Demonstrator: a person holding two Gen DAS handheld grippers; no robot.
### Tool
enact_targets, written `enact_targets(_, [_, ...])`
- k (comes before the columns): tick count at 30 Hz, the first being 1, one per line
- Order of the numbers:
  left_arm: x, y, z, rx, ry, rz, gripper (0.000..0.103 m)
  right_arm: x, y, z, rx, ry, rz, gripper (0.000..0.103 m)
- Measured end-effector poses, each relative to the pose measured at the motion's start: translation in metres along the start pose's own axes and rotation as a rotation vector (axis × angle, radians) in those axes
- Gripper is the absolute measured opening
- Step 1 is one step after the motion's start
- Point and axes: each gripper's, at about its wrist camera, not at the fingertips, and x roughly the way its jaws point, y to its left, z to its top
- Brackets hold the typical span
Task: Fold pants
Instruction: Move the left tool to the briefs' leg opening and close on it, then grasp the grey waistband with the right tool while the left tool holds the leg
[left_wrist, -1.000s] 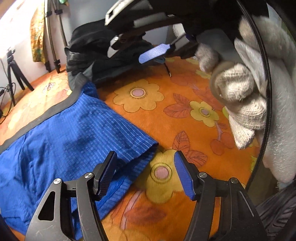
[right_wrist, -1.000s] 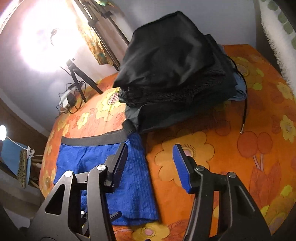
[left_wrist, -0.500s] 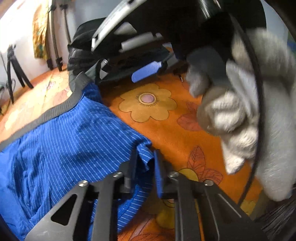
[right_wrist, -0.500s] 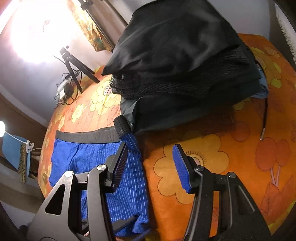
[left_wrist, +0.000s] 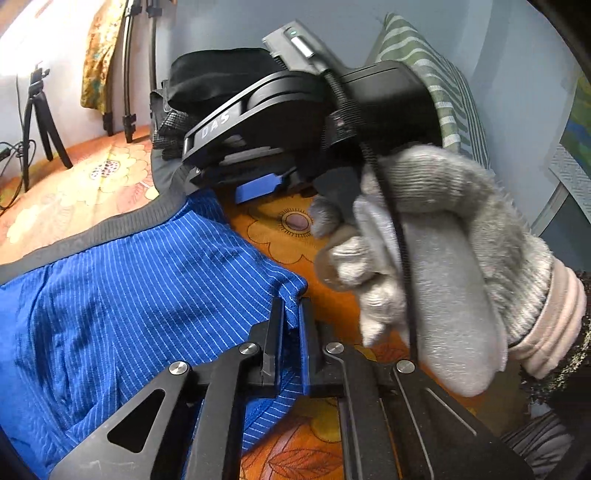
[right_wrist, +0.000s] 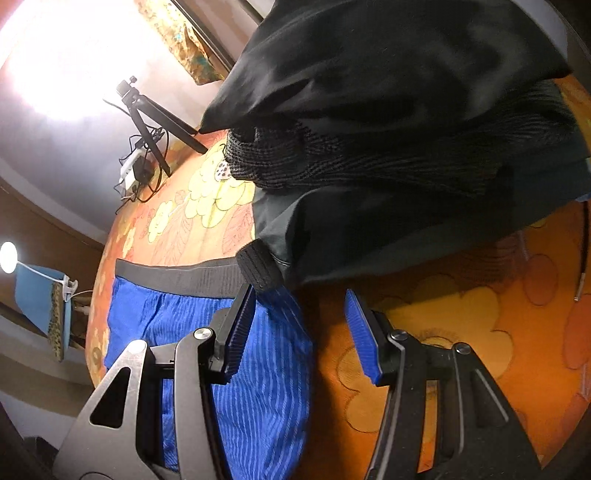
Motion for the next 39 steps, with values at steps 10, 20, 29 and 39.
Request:
enact_targets(10, [-0.017, 0.016, 0.002, -0.023, -0.034, -0.006, 0.005, 0.013, 0.009, 0.003, 0.034, 0.013, 0.027, 0.016])
enact_targets(20, [-0.042, 0.043, 0.003, -0.069, -0.079, 0.012, 0.004, -0.012, 0.024, 0.007, 0.043, -0.068, 0.034, 0.004])
enact_targets(29, [-0.063, 0.069, -0.009, -0.123, -0.091, 0.044, 0.004, -0.025, 0.047, 0.011, 0.016, -0.104, -0.058, 0.005])
enact_targets(39, [-0.065, 0.076, -0.004, -0.137, -0.109, 0.050, 0.004, -0.006, 0.026, 0.008, 0.101, -0.033, -0.012, 0.043])
